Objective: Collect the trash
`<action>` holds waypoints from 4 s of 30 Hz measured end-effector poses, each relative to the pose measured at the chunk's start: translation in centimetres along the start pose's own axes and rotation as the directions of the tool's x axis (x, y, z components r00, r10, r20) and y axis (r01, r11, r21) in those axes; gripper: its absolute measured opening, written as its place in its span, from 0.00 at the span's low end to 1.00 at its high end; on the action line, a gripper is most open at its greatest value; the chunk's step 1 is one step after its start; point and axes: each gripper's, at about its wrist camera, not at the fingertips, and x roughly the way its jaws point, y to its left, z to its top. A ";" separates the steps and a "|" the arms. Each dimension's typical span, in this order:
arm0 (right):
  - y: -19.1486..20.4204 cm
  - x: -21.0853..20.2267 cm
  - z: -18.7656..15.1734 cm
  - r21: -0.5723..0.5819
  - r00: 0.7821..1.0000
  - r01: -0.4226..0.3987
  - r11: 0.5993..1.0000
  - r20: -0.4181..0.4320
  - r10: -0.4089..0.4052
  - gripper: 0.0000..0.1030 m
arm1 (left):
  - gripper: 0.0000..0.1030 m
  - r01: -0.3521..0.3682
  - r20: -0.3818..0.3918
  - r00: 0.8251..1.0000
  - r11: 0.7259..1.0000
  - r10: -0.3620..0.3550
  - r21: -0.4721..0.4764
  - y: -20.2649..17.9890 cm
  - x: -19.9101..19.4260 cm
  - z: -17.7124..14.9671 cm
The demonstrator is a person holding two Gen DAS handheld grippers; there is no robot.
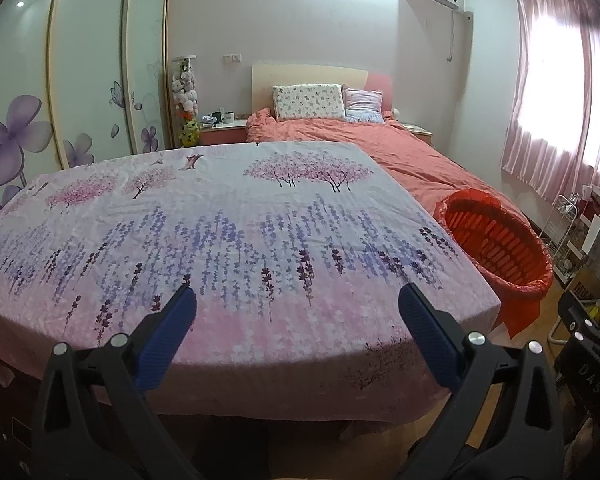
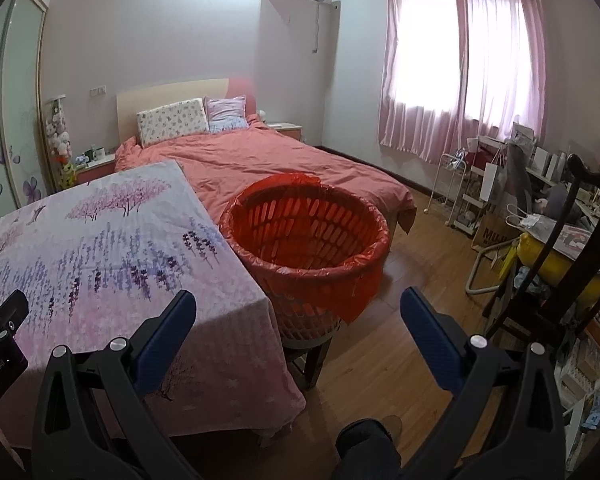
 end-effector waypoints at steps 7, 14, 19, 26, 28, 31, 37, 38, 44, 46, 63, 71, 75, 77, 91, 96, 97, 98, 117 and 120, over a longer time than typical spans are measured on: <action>0.0 -0.1 0.2 0.004 0.999 -0.024 1.000 -0.024 0.024 0.98 | 0.96 0.002 0.003 1.000 1.000 -0.002 -0.001 -0.2 0.0 0.0; -0.3 -0.2 0.4 0.013 0.998 -0.048 0.999 -0.029 0.048 0.98 | 0.96 0.008 0.004 1.000 1.000 -0.008 -0.004 -0.3 -0.3 0.0; -0.3 -0.2 0.4 0.019 0.999 -0.044 0.999 -0.023 0.044 0.98 | 0.96 0.011 0.014 1.000 1.000 -0.011 -0.003 -0.6 -0.7 0.1; -0.8 -0.2 0.5 0.032 0.999 -0.035 0.999 -0.019 0.036 0.98 | 0.96 0.008 0.028 1.000 1.000 -0.008 -0.004 -0.6 -1.2 0.4; -0.9 -0.2 0.5 0.034 0.999 -0.034 0.999 -0.016 0.035 0.98 | 0.96 0.006 0.036 0.999 1.000 -0.006 -0.005 -0.7 -1.4 0.5; -1.0 -0.3 0.5 0.038 0.999 -0.033 0.999 -0.010 0.033 0.98 | 0.96 0.001 0.049 0.999 1.000 -0.001 -0.001 -0.8 -1.7 0.7; -1.2 -0.4 0.5 0.042 1.000 -0.030 0.999 -0.005 0.031 0.98 | 0.96 0.010 0.063 0.998 1.000 -0.010 0.005 -1.3 -2.2 1.2; -1.2 -0.4 0.5 0.043 1.000 -0.030 0.999 -0.004 0.030 0.98 | 0.96 0.011 0.064 0.998 1.000 -0.011 0.006 -1.3 -2.2 1.2; -1.4 -0.4 0.5 0.050 1.000 -0.025 0.998 -0.003 0.026 0.98 | 0.96 0.014 0.071 0.997 1.000 -0.015 0.008 -1.6 -2.3 1.5; -1.4 -0.5 0.5 0.051 1.000 -0.025 0.998 -0.002 0.025 0.98 | 0.96 0.016 0.069 0.997 1.000 -0.017 0.009 -1.7 -2.3 1.5; -1.5 -0.5 0.5 0.050 1.000 -0.026 0.998 -0.002 0.026 0.98 | 0.96 0.016 0.063 0.998 1.000 -0.016 0.008 -1.6 -2.1 1.5; -1.5 -0.5 0.5 0.050 1.000 -0.026 0.998 -0.002 0.026 0.98 | 0.96 0.010 0.058 0.998 1.000 -0.010 0.004 -1.6 -2.0 1.5; -1.5 -0.5 0.6 0.052 1.000 -0.025 0.998 -0.001 0.025 0.98 | 0.96 0.009 0.058 0.998 1.000 -0.009 0.003 -1.6 -2.0 1.4; -1.5 -0.6 0.8 0.053 1.000 -0.024 0.998 -0.001 0.024 0.98 | 0.96 0.009 0.057 0.998 1.000 -0.009 0.002 -1.6 -2.0 1.4; -1.5 -0.6 1.0 0.055 1.000 -0.023 0.998 0.000 0.023 0.98 | 0.96 0.008 0.056 0.998 1.000 -0.008 0.001 -1.5 -2.0 1.3; -1.5 -0.6 0.9 0.054 1.000 -0.024 0.998 0.000 0.024 0.98 | 0.96 0.008 0.056 0.998 1.000 -0.008 0.001 -1.5 -2.0 1.3; -1.5 -0.6 0.9 0.055 1.000 -0.024 0.998 0.000 0.024 0.98 | 0.96 0.008 0.056 0.998 1.000 -0.008 0.001 -1.5 -2.0 1.4; -1.5 -0.6 0.9 0.055 1.000 -0.023 0.998 0.000 0.023 0.98 | 0.96 0.008 0.056 0.998 1.000 -0.008 0.001 -1.5 -2.0 1.4; -1.5 -0.6 0.8 0.055 1.000 -0.023 0.998 0.000 0.023 0.98 | 0.96 0.005 0.054 0.999 1.000 -0.005 0.006 -1.5 -2.0 1.0; -1.5 -0.6 0.8 0.055 1.000 -0.023 0.998 0.000 0.023 0.98 | 0.96 0.005 0.054 0.999 1.000 -0.005 0.006 -1.5 -1.9 1.1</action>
